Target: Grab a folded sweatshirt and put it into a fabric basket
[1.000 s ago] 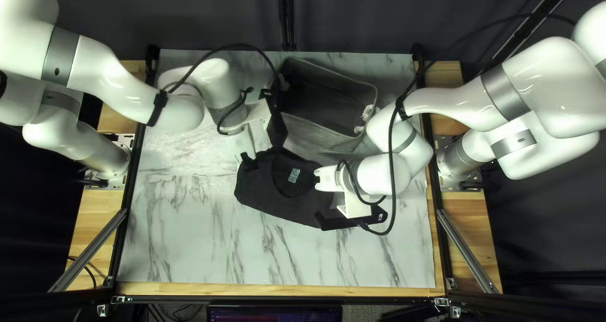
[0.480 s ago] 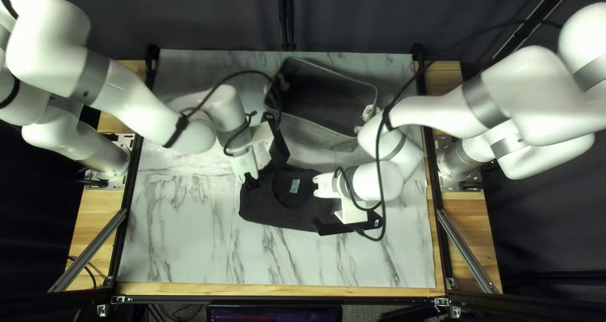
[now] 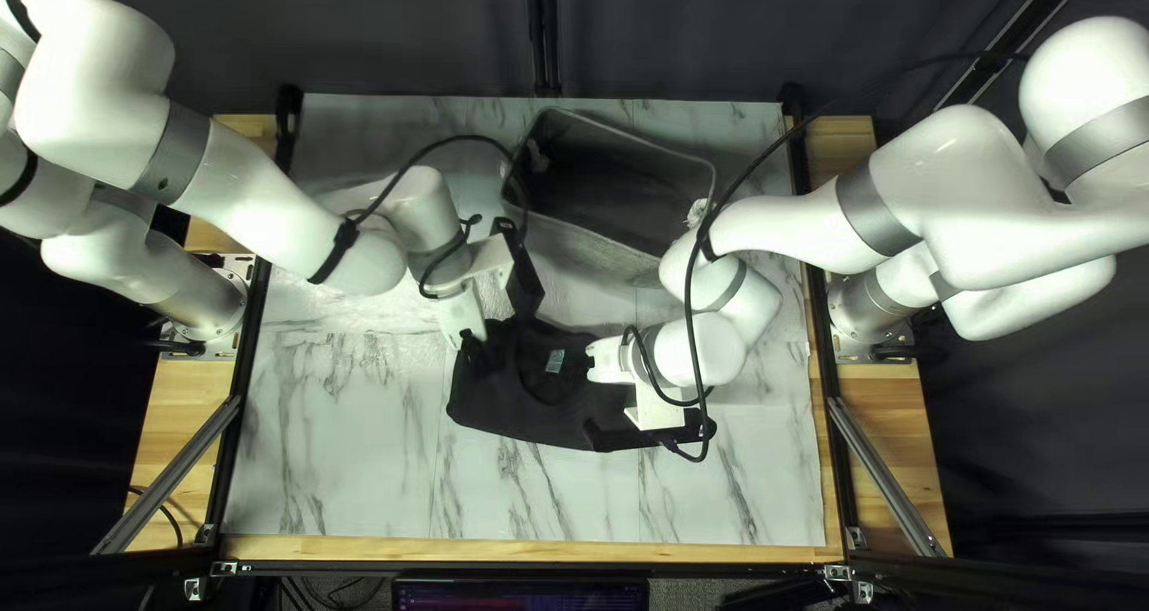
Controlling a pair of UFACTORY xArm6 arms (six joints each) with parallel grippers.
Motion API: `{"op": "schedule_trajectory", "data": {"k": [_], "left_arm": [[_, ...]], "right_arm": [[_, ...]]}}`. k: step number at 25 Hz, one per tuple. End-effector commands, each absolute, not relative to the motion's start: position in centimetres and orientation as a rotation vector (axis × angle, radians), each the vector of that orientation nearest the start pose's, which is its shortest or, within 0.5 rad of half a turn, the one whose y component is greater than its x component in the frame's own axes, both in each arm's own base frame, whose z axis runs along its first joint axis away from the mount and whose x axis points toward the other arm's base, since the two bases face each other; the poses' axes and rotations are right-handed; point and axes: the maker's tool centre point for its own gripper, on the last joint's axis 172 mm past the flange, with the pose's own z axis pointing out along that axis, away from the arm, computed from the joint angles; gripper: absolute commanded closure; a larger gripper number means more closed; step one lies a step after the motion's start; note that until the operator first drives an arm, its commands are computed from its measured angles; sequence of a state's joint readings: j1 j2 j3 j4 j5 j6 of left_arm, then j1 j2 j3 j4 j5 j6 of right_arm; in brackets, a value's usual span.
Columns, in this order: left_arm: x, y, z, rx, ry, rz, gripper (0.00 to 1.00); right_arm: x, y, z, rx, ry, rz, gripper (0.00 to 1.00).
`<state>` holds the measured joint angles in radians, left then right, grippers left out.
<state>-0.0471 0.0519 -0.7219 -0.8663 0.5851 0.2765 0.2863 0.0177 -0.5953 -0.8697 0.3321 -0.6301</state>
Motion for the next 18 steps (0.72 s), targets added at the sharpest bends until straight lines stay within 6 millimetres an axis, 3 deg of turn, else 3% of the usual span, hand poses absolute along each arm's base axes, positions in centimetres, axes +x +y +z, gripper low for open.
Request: {"op": "schedule_trajectory", "data": {"k": [1, 7, 18], "left_arm": [[46.6, -7.3, 7.5, -3.556, -0.724, -0.288, 0.0], [46.5, -5.8, 6.7, -3.515, -0.699, -0.305, 0.0], [47.2, -8.5, 4.5, -3.529, -0.763, -0.232, 0.0]], "right_arm": [[43.9, 11.7, 6.7, 1.785, 2.062, 0.214, 1.0], [43.9, 11.8, 6.8, 1.78, 2.066, 0.211, 1.0], [43.6, 11.9, 6.8, 1.772, 2.066, 0.206, 1.0]]}}
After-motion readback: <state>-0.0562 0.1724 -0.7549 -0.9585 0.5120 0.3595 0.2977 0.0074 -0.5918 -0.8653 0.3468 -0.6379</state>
